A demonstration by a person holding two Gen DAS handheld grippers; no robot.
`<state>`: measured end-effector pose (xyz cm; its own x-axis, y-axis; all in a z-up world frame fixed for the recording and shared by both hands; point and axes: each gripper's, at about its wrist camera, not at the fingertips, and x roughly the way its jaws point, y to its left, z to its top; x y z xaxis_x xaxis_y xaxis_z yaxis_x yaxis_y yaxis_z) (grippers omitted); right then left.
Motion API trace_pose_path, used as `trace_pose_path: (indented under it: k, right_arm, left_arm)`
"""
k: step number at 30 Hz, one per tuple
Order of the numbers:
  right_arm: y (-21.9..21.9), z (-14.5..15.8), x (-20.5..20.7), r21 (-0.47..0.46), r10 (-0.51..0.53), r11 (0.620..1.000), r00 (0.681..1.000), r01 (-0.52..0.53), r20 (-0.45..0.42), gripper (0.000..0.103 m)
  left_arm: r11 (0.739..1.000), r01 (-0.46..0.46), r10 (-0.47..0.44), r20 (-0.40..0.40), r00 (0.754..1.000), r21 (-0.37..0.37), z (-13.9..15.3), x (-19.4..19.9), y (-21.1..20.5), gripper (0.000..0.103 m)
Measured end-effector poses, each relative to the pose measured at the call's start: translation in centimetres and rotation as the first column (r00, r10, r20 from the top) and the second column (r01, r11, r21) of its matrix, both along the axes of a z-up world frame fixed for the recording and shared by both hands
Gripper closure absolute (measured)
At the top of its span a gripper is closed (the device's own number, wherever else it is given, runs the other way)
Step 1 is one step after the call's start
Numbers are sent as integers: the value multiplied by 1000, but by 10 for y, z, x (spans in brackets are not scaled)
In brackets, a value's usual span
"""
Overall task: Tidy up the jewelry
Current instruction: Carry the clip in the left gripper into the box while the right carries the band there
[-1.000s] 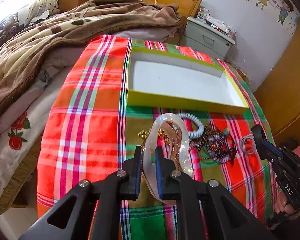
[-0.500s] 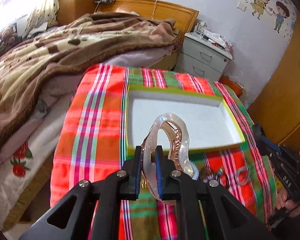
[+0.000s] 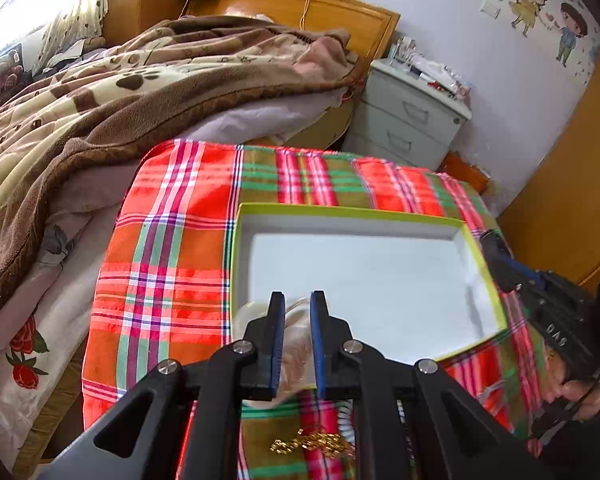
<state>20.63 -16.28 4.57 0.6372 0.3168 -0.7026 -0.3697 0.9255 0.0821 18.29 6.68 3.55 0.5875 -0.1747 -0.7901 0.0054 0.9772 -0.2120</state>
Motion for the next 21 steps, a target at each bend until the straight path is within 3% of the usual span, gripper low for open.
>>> trace_pose_path:
  k: [5, 10, 14, 16, 19, 21]
  right_arm:
    - [1, -7, 7, 5, 6, 1000, 1000, -5, -20, 93]
    - [0, -9, 8, 20, 7, 1000, 1000, -6, -30, 93]
    - [1, -10, 8, 22, 12, 1000, 1000, -12, -29, 93]
    - [1, -10, 9, 28, 17, 999, 999, -16, -30, 93]
    - [2, -9, 7, 35, 20, 999, 999, -19, -29, 93]
    - [2, -9, 7, 39, 20, 999, 999, -19, -31, 93]
  left_arm:
    - [1000, -10, 10, -38, 999, 13, -11, 7, 5, 89]
    - [999, -11, 13, -54, 998, 40, -11, 8, 8, 75]
    - [996, 52, -50, -25, 998, 73, -2, -2, 0, 61]
    - [994, 81, -78, -38, 996, 71, -3, -2, -5, 60]
    - [981, 109, -101, -58, 993, 161, -9, 0, -20, 59]
    - [977, 123, -112, -72, 991, 174, -14, 1, -25, 59]
